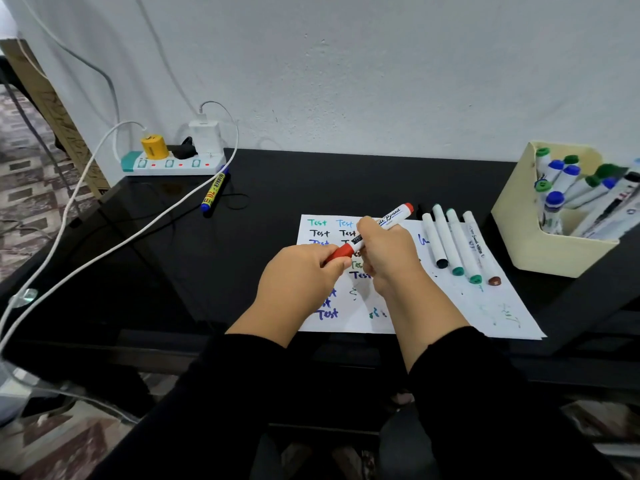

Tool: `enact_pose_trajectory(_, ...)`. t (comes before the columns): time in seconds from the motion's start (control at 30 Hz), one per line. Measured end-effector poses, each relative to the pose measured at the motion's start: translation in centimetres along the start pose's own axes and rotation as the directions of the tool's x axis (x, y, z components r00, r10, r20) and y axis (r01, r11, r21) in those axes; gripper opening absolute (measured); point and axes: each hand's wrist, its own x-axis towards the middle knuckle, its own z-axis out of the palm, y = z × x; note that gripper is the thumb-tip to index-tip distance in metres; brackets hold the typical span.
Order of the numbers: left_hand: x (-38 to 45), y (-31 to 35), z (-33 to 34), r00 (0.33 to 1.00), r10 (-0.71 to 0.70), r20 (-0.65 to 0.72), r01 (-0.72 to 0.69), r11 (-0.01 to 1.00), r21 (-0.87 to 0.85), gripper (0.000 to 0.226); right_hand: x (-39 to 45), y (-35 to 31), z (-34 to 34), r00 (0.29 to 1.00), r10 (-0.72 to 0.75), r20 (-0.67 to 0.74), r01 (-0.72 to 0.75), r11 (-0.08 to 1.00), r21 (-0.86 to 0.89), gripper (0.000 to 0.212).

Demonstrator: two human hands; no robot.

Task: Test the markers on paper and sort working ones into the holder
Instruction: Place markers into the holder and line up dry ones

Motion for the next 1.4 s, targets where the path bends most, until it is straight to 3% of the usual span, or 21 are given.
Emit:
enact_pose_trajectory(0.1, -0.1, 0.3, 0.1, 0.999, 0.043, -0.017, -0.042, 0.995, 0.089, 0.035, 0.1, -0.2, -0.4, 1.000, 0.006, 0.019, -0.006, 1.000, -0.002, 0.022)
enact_pose_trajectory(0.17, -0.1, 0.3, -0.3, 0.998, -0.023, 0.061, 0.029, 0.994, -0.102, 0.028, 0.1, -0.2, -0.6, 0.997, -0.009, 0.072, 0.009, 1.000, 0.002, 0.023)
enact_pose_trajectory(0.23, -0.1, 0.2, -0.7, 0.982, -0.097, 0.160, 0.151, 0.916, -0.372, 0.018, 0.2, -0.2, -0.7, 0.993, -0.029, 0.114, 0.028, 0.999, 0.015, 0.024)
enact_pose_trajectory(0.3, -0.3, 0.2, -0.9, 0.974, -0.114, 0.193, 0.194, 0.863, -0.467, 0.013, 0.0, -0.3, -0.5, 0.992, -0.033, 0.119, 0.033, 0.999, 0.001, 0.024)
enact_pose_trajectory(0.33, -0.3, 0.1, -0.8, 0.976, -0.115, 0.182, 0.185, 0.881, -0.436, 0.017, -0.1, -0.3, -0.4, 0.994, -0.026, 0.106, 0.027, 1.000, -0.008, 0.023)
enact_pose_trajectory(0.4, -0.3, 0.2, -0.5, 0.990, -0.091, 0.109, 0.112, 0.971, -0.213, 0.019, -0.3, -0.4, -0.1, 0.998, 0.004, 0.062, -0.003, 1.000, -0.021, 0.022)
enact_pose_trajectory(0.47, -0.5, 0.4, -0.3, 0.998, -0.048, 0.047, 0.050, 0.998, -0.039, 0.026, -0.4, -0.5, -0.1, 0.999, 0.035, 0.040, -0.033, 0.999, -0.027, 0.021)
enact_pose_trajectory(0.53, -0.4, 0.3, -0.5, 0.994, -0.076, 0.080, 0.089, 0.980, -0.177, 0.025, -0.3, -0.4, -0.1, 0.997, 0.036, 0.062, -0.035, 0.999, -0.017, 0.021)
enact_pose_trajectory(0.63, -0.6, 0.2, -1.1, 0.971, -0.140, 0.193, 0.222, 0.825, -0.520, 0.018, -0.3, -0.5, -0.1, 0.995, 0.019, 0.103, -0.018, 1.000, -0.009, 0.021)
enact_pose_trajectory(0.8, -0.6, 0.3, -1.0, 0.981, -0.134, 0.137, 0.181, 0.882, -0.434, 0.011, -0.4, -0.6, 0.4, 0.996, 0.045, 0.074, -0.042, 0.998, -0.043, 0.019)
enact_pose_trajectory(0.87, -0.8, 0.0, -1.3, 0.974, -0.129, 0.186, 0.211, 0.816, -0.539, 0.015, -0.2, -0.6, 0.4, 0.995, 0.033, 0.090, -0.031, 0.999, -0.021, 0.020)
enact_pose_trajectory(0.93, -1.2, -0.8, -1.9, 0.961, -0.106, 0.257, 0.257, 0.692, -0.675, 0.017, 0.7, -0.8, -0.7, 0.997, 0.010, 0.072, -0.020, 0.990, 0.137, 0.022)
enact_pose_trajectory(1.0, -1.5, -1.7, -2.3, 0.966, -0.129, 0.224, 0.253, 0.655, -0.712, 0.012, 1.7, -1.3, -2.2, 1.000, 0.022, 0.016, -0.025, 0.958, 0.287, 0.025)
enact_pose_trajectory(1.2, -0.9, -1.7, -1.1, 0.976, -0.218, -0.008, 0.189, 0.866, -0.463, 0.017, 1.3, -0.9, -2.1, 1.000, -0.028, 0.005, 0.026, 0.957, 0.289, 0.029)
enact_pose_trajectory(1.3, -0.6, -1.9, -0.9, 0.976, -0.209, -0.062, 0.169, 0.903, -0.395, 0.033, 1.0, -0.8, -3.1, 0.996, -0.082, -0.036, 0.089, 0.958, 0.273, 0.026)
enact_pose_trajectory(1.4, -0.6, -2.2, -0.5, 0.985, -0.160, -0.062, 0.136, 0.947, -0.291, 0.032, 0.6, 0.1, -4.3, 0.984, -0.176, -0.011, 0.175, 0.967, 0.187, 0.018)
